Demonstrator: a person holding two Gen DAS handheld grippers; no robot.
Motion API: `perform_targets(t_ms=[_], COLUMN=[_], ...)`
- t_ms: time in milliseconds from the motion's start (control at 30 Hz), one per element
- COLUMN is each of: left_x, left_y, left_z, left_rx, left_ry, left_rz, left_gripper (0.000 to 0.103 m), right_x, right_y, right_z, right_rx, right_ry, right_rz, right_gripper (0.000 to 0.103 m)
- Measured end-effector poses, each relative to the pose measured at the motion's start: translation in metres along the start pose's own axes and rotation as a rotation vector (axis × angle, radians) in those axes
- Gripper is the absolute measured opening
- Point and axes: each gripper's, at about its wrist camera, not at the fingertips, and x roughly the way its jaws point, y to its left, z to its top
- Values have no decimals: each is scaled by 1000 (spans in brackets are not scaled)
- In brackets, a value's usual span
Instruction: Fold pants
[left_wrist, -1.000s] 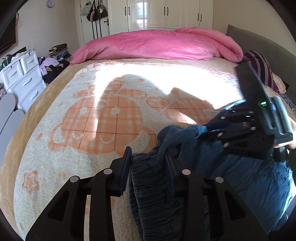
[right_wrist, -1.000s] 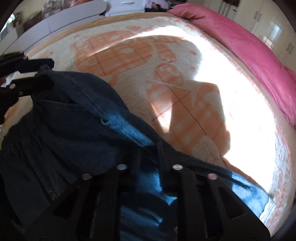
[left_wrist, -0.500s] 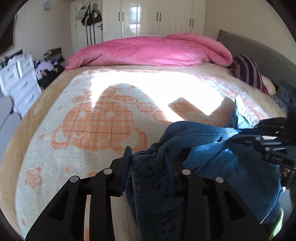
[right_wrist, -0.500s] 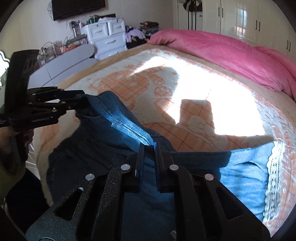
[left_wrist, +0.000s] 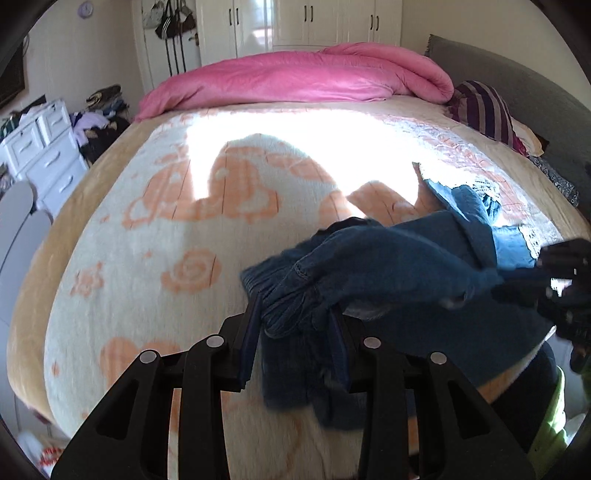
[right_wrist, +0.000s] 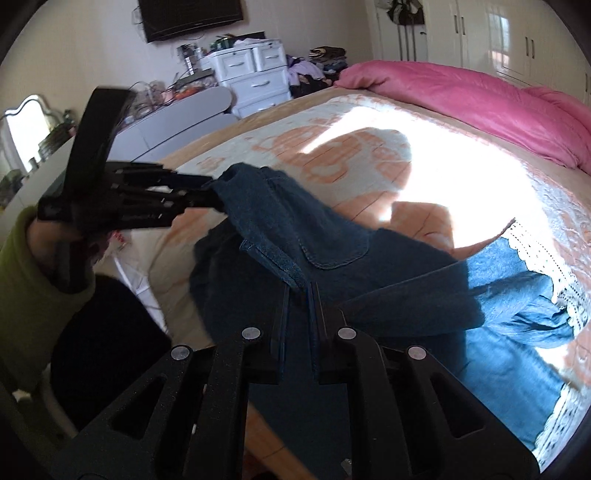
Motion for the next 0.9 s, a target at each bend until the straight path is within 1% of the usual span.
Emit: perform_targets(t_ms=[100, 167, 233, 300, 400, 433, 500, 533, 600, 667, 733, 767, 833, 867, 900], left_x=[-3, 0, 4, 1, -6, -8, -19, -24, -38, -40, -27, -14, 10, 23, 32], left_y=[0, 2, 4, 3, 4, 6, 12, 14, 11, -1, -15, -20, -25, -29, -30], left_z=[-10, -18, -24, -27, -35, -38, -43, -42, -36, -23, -10, -5, 0, 0, -3], left_rx=[16, 22, 28, 34, 35, 27, 0, -11, -45, -31, -3, -2, 7, 25, 26], left_ry=[25, 65, 104, 114, 121, 125, 108, 92, 40, 3, 4, 23, 76, 102, 132], left_rz=[29, 43, 46, 52, 47, 52, 74, 71, 28, -35, -69, -75, -46, -27, -15], left_gripper=[35, 35, 36, 36, 36, 36, 36, 36, 36, 36, 36, 36, 36, 36, 36], right_x=[1, 3, 8, 16, 24, 27, 28, 31, 38, 34, 24, 22, 22, 26, 29], right_y=[18, 25, 30, 32, 36, 37, 41, 44, 50, 49, 47, 45, 39, 36, 33], right_z=[-13, -20, -25, -30, -37, -39, -48, -50, -53, -53, -46, -44, -38, -36, -36], right_rx=[-9, -10, -16, 6, -5, 0, 12, -1, -15, 13, 34, 38, 40, 39, 41], right_ry=[13, 23, 34, 57, 79, 87, 98, 105, 122, 99, 56, 41, 35, 42, 52], right_rz=[32, 53, 44, 57, 60, 78, 111, 107, 101, 125, 113, 98, 40, 4, -6], right_gripper=[5, 5, 5, 5, 5, 1, 0, 0, 0, 0, 1, 2, 12, 13, 13])
